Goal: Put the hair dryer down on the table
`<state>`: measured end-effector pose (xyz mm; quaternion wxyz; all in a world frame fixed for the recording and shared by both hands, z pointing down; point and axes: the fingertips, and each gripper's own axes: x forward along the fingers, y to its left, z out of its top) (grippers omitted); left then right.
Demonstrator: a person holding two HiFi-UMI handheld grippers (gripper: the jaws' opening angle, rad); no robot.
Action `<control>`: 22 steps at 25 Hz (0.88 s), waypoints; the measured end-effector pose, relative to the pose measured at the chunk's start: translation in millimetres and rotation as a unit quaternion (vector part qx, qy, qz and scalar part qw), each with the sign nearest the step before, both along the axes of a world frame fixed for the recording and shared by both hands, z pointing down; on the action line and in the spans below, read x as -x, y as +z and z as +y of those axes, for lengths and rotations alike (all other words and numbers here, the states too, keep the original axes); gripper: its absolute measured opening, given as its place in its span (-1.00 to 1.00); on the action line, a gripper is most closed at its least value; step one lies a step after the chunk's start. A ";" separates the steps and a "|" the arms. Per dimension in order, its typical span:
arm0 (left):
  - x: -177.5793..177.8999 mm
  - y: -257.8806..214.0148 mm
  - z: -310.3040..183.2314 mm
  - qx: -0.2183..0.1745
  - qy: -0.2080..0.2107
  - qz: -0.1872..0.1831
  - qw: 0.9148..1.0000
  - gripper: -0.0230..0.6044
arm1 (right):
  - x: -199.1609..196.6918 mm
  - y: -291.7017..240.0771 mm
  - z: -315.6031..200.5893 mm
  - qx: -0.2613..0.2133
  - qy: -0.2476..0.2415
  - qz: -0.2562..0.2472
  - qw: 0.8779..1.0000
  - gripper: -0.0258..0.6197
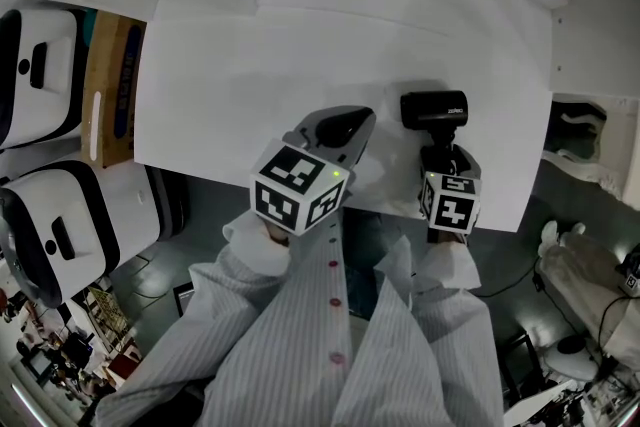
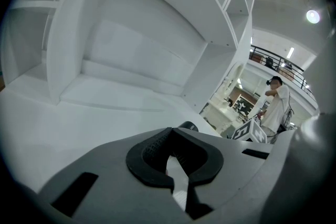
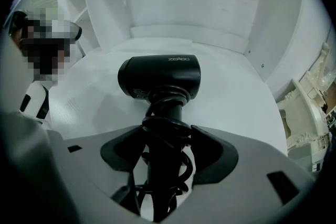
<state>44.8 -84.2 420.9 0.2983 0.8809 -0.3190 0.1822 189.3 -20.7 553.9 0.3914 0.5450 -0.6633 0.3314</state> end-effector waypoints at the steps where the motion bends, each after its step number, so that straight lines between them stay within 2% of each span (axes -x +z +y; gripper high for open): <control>1: 0.3 0.0 0.9 0.000 0.000 0.000 1.000 -0.89 | -0.1 0.7 0.4 0.002 -0.002 -0.002 1.000 -0.14; 12: 3.3 -8.2 2.6 -0.009 -0.004 0.003 1.000 -0.89 | 5.4 0.4 -0.9 0.008 -0.013 -0.035 0.999 -0.13; 22: -1.1 -26.3 0.8 -0.028 -0.005 0.009 1.000 -0.89 | 8.0 -33.5 -8.7 -0.020 -0.028 -0.044 0.998 -0.14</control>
